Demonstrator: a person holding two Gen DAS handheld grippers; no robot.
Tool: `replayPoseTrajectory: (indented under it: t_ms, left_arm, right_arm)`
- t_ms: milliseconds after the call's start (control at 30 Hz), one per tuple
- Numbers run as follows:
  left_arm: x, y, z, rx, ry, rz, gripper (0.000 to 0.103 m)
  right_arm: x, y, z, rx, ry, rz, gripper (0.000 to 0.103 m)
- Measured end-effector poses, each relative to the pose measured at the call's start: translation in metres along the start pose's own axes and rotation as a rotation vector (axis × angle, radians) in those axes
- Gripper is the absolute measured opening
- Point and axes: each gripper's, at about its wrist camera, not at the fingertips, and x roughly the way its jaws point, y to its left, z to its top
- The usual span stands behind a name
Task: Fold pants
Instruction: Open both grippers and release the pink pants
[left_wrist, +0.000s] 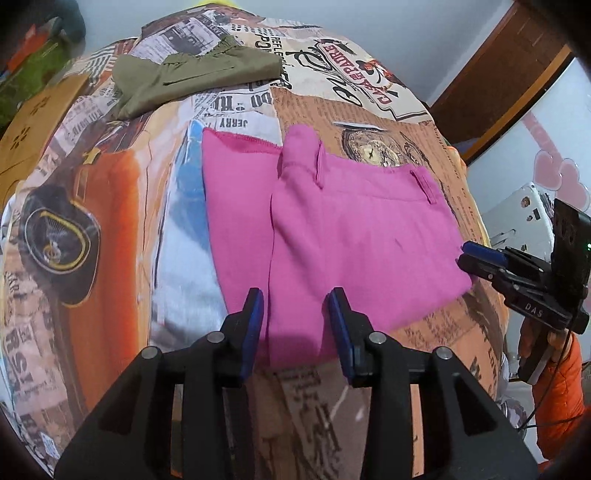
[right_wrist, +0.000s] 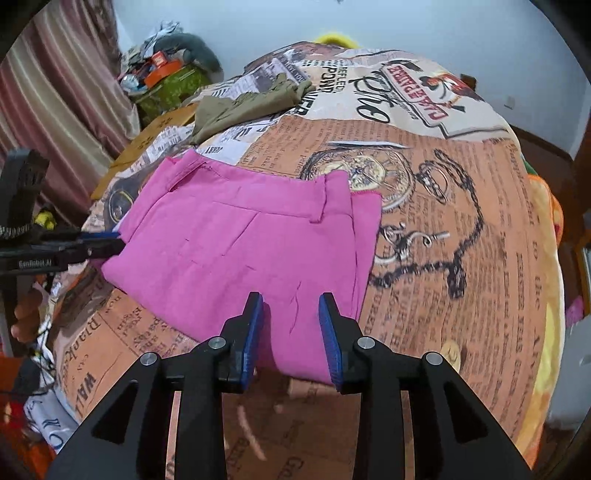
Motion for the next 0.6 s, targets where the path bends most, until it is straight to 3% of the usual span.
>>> replayPoseTrajectory:
  t_ms: [133,167,200,300,500,600]
  left_arm:
    - [0.0,-0.003,-0.009,0.016,-0.029,0.037,0.036]
    - [0.001,-0.004,-0.011,0.014,-0.036,0.05,0.029]
    - [0.003,-0.006,-0.013,0.021,-0.039,0.077,0.015]
    - [0.003,-0.012,-0.016,0.047,-0.063,0.133,0.005]
    - [-0.001,-0.003,-0.029,0.06,-0.067,0.201,0.004]
    - [-0.003,0.007,-0.03,0.019,-0.068,0.174,0.004]
  right_arm:
    - [-0.001,-0.001,-0.007,0.031,-0.017,0.009,0.028]
    - [-0.001,0.0,-0.009,0.033,-0.02,0.007,0.028]
    - [0.0,0.0,-0.01,0.032,-0.023,0.001,0.028]
    - [0.001,0.002,-0.013,0.034,-0.028,-0.004,0.028]
    - [0.003,0.002,-0.014,0.029,-0.022,-0.003,0.027]
    - [0.005,0.001,-0.015,0.032,-0.019,-0.001,0.027]
